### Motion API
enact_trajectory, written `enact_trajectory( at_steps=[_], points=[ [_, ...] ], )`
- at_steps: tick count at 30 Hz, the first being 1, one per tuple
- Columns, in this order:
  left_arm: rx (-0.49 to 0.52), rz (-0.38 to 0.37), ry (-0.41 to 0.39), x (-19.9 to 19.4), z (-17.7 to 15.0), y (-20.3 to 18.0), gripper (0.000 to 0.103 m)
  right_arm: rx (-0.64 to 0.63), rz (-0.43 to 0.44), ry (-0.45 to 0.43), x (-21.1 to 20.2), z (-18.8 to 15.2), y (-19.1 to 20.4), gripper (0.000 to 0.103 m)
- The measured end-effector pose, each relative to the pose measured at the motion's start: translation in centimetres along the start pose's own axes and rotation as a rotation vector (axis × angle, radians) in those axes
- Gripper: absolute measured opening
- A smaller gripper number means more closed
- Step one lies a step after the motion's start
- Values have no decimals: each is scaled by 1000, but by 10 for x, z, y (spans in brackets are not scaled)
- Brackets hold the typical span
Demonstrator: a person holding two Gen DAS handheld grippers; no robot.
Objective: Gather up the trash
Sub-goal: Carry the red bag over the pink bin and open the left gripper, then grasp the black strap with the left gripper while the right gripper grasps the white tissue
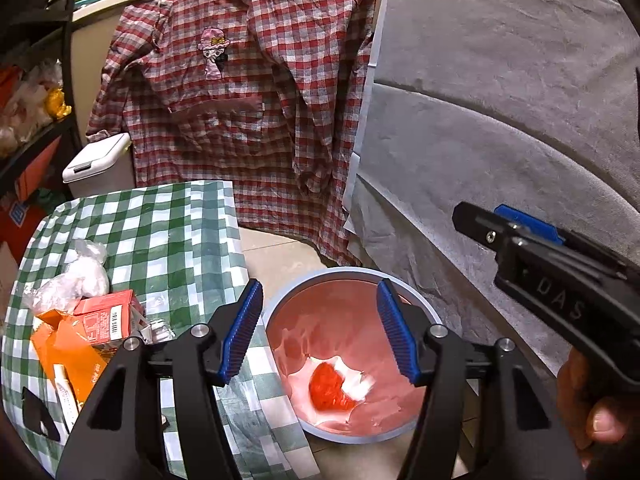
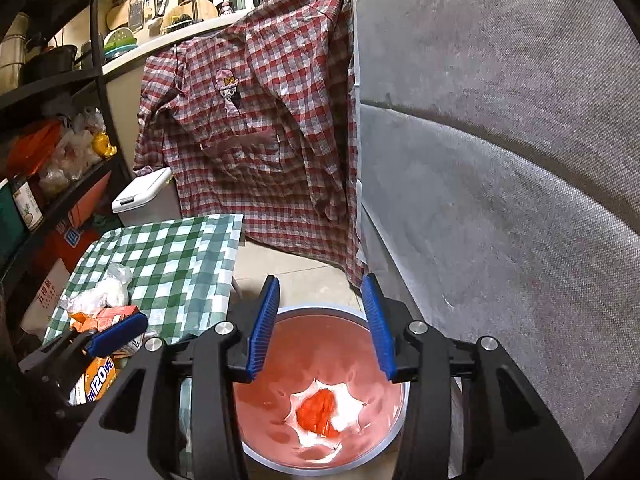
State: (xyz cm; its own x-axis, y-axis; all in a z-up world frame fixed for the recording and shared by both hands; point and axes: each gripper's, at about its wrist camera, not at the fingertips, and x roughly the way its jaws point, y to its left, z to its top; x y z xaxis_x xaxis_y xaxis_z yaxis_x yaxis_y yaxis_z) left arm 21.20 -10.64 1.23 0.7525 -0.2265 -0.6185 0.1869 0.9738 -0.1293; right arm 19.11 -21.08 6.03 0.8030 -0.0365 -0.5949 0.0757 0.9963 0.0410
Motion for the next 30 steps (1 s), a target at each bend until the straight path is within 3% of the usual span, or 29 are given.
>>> enact_trajectory(
  at_steps=[22, 30],
  points=[
    [-28, 16, -66, -59, -5, 43, 58, -26, 28, 6, -30, -14, 34, 45],
    [-26, 22, -91, -84, -11, 61, 49, -63, 47, -11, -49, -19, 56, 45]
  ],
)
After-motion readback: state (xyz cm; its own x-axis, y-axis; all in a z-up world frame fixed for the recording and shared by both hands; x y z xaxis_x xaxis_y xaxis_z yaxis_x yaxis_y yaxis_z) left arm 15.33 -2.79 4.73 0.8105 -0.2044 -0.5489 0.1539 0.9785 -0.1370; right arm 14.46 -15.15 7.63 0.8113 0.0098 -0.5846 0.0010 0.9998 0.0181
